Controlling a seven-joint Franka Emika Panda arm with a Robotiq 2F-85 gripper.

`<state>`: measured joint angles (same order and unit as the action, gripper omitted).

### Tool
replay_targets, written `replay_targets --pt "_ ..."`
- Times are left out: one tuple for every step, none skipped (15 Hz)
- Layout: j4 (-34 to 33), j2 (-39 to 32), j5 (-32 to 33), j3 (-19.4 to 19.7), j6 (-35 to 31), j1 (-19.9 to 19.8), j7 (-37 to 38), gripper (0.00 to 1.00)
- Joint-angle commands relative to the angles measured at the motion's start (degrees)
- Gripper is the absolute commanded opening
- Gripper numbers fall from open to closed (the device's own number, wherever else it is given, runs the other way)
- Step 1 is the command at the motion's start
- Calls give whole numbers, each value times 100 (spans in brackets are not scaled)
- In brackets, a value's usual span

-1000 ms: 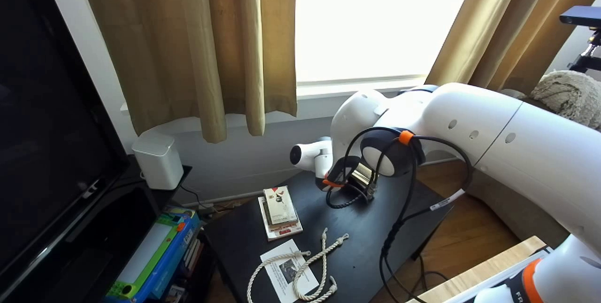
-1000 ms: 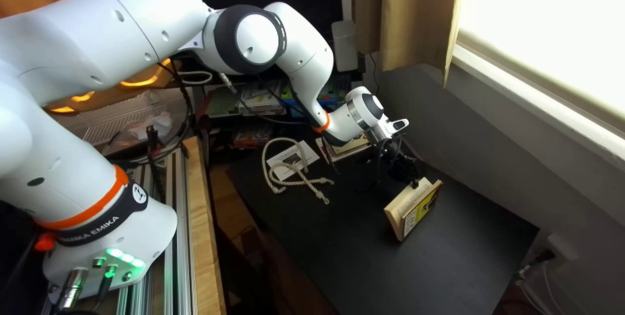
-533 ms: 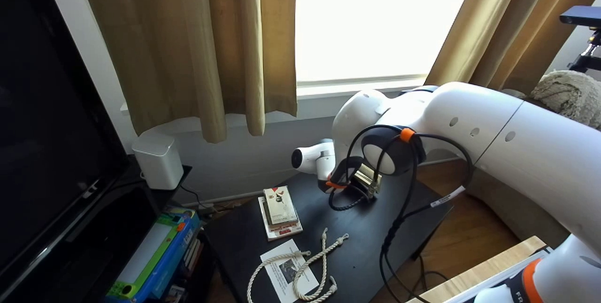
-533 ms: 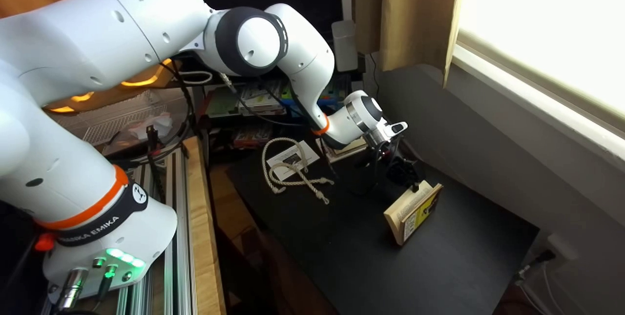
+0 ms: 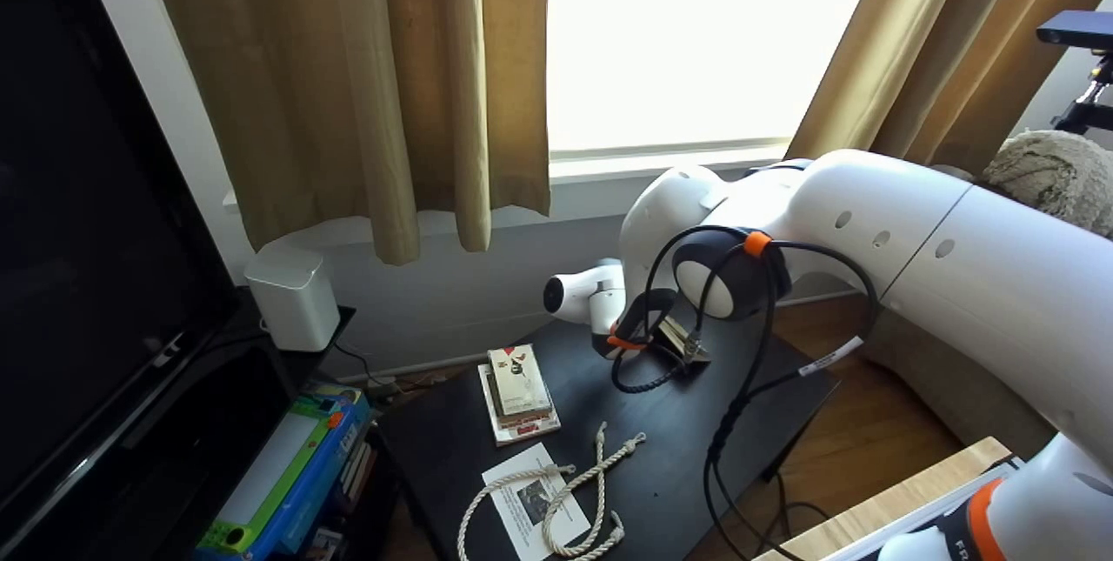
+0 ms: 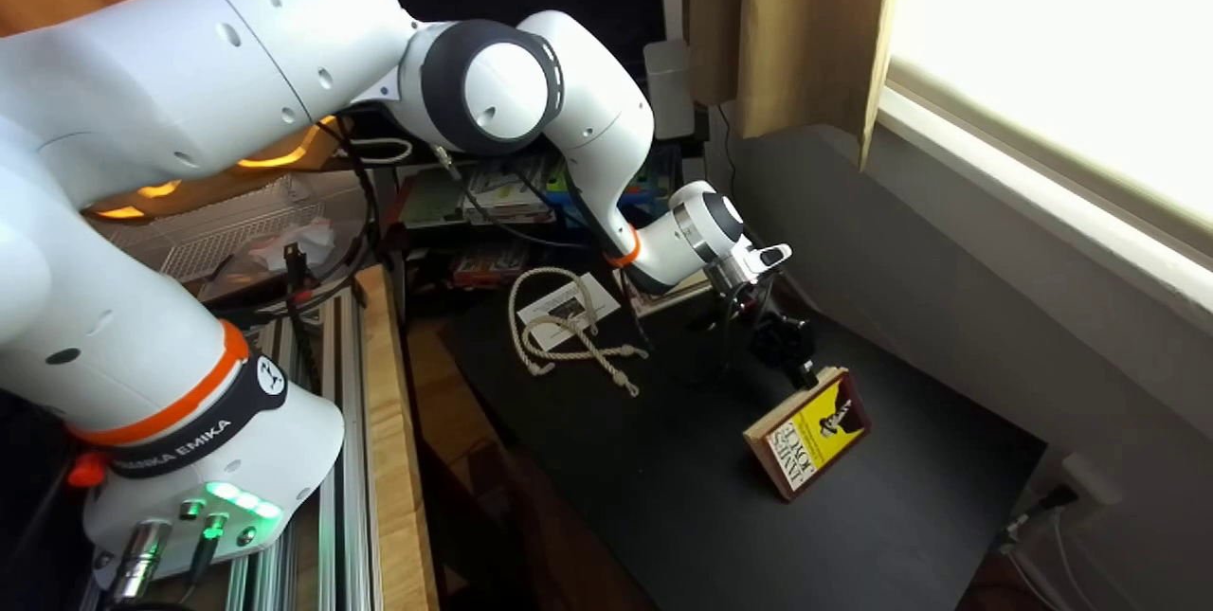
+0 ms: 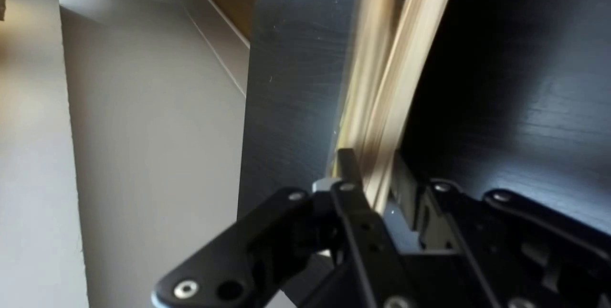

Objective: Pick up the book on the right and flip it to make the book cover face up

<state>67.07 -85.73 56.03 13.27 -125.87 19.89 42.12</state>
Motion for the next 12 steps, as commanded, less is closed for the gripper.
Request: replay_targets --pt "62 0 117 -120 79 -84 94 56" --pt "56 0 110 -123 89 -87 88 65" --pt "53 0 109 -135 52 -101 92 72" --pt "17 0 81 -169 10 -130 69 81" --pt "-28 2 28 -225 -36 -179 37 87" --pt "-99 7 -24 -269 -69 -220 34 94" --pt "-194 13 -119 -336 -94 -302 -4 99" --pt "-271 23 -191 -371 -91 -348 -28 100" --pt "-371 36 -330 -464 -125 -481 -121 100" --pt "-448 56 -456 -509 -120 -554 -155 100" --pt "-549 56 -619 -569 -149 -657 -230 100" --pt "-810 -61 -769 -707 -168 -849 -396 100"
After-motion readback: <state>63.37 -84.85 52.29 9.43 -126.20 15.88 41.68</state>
